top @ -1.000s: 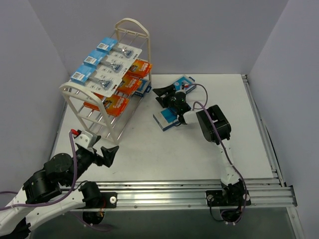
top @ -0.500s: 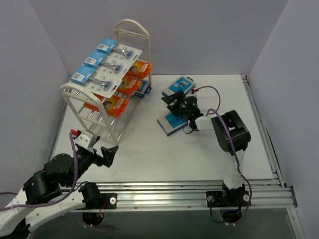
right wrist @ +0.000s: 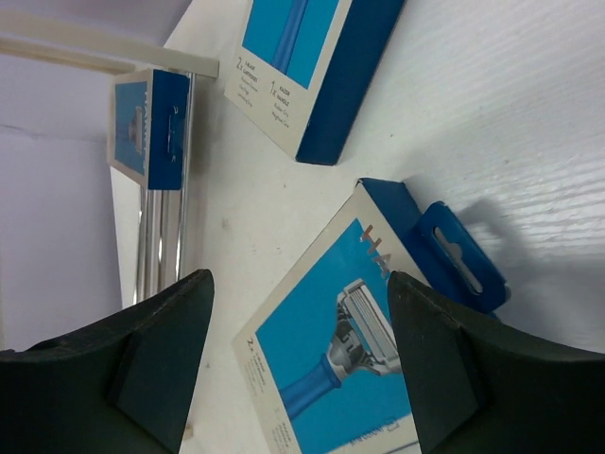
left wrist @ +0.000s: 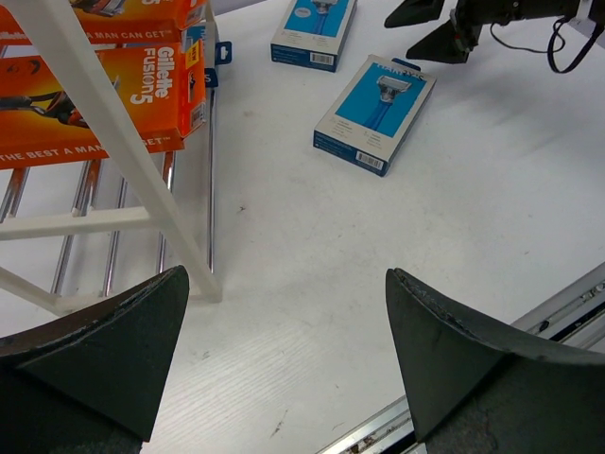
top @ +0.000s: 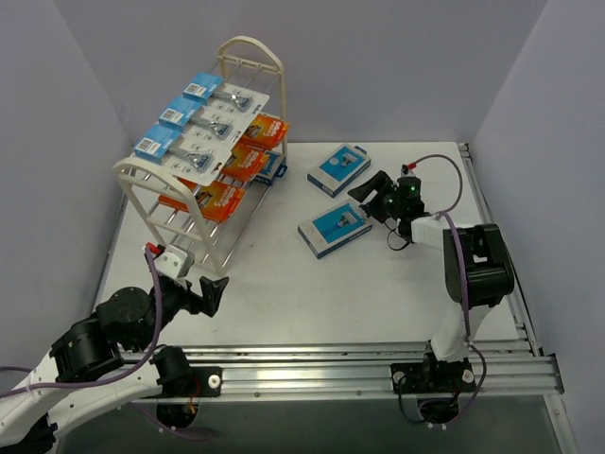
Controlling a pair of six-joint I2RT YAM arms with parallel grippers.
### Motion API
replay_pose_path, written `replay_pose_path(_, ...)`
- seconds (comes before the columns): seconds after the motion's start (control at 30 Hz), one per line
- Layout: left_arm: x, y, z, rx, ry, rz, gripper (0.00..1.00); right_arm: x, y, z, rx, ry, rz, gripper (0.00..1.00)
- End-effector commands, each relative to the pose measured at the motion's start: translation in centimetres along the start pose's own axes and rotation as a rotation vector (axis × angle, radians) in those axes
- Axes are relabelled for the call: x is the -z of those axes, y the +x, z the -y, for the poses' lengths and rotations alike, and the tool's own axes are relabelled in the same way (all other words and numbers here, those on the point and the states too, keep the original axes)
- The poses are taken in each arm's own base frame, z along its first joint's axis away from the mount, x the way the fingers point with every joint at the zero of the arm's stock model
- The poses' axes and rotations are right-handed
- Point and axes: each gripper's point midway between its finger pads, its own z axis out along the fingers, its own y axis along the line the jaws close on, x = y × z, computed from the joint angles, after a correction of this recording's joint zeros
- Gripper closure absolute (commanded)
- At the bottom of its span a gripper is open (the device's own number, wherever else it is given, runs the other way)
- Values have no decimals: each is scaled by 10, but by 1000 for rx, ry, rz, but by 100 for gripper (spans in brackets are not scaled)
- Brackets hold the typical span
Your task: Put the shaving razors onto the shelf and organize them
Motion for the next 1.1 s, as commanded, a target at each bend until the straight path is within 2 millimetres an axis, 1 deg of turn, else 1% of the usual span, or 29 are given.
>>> replay_pose_path(0.0,0,-12,-2,14,-20,16,6,19,-14,-13,143,-56,-55,30)
replay_pose_path(0.1,1,-11,-3,15,-23,16,6,20,-16,2,193,-6,-91,30)
replay_pose_path(0.13,2,-11,-5,17,-29,20,6,20,-15,9,235,12,-103,30)
replay_pose_path(0.23,2,-11,-8,20,-42,24,6,16,-7,27,279,66,-150,30)
replay_pose_path(0.27,2,-11,-8,21,-44,24,6,14,-9,28,287,64,-153,29)
replay_pose_path(0.3,3,-11,-9,22,-47,23,6,10,-4,32,284,54,-182,28)
replay_pose_path(0.37,3,-10,-12,23,-64,21,6,7,-2,37,298,55,-203,28)
replay_pose_path(0.5,5,-11,-14,28,-71,26,6,0,-4,43,342,64,-212,26)
replay_pose_path(0.7,4,-10,-14,27,-73,24,6,-3,-5,50,340,82,-204,24)
replay_pose_path(0.83,5,-11,-14,29,-70,28,6,-1,-13,51,356,111,-172,23)
replay_pose_path(0.93,5,-11,-13,30,-68,29,6,-1,-21,56,370,153,-149,20)
replay_pose_path(1.07,6,-12,-14,33,-67,34,6,-8,-14,50,370,105,-183,20)
